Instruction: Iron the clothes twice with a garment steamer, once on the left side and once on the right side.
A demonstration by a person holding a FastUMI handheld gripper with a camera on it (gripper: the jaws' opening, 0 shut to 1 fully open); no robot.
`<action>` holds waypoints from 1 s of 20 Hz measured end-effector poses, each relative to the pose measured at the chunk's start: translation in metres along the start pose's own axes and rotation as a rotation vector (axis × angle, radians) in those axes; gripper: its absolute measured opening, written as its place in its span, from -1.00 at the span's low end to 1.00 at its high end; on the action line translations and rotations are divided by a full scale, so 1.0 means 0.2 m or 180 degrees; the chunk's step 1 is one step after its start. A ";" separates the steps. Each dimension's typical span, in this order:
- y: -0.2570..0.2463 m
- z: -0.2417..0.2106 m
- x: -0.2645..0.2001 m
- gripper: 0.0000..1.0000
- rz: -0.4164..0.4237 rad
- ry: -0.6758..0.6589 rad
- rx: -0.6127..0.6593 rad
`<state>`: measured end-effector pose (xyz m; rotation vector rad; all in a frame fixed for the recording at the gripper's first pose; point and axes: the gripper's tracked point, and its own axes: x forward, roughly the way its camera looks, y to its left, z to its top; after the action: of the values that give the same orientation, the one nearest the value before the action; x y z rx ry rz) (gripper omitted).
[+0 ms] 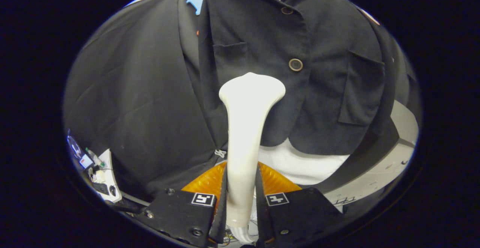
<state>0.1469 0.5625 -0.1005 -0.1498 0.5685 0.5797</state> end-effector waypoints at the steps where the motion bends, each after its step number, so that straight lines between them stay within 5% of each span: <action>1: -0.05 -0.01 -0.06 -0.27 0.0000 -0.0030 0.0023; 12: -0.88 -0.04 -0.90 -0.28 -0.0407 -0.0595 0.0388; 20: -1.53 -0.44 -1.55 -0.27 -0.0805 -0.0758 0.0766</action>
<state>0.0633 0.1349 -0.0108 0.0742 0.3762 0.2746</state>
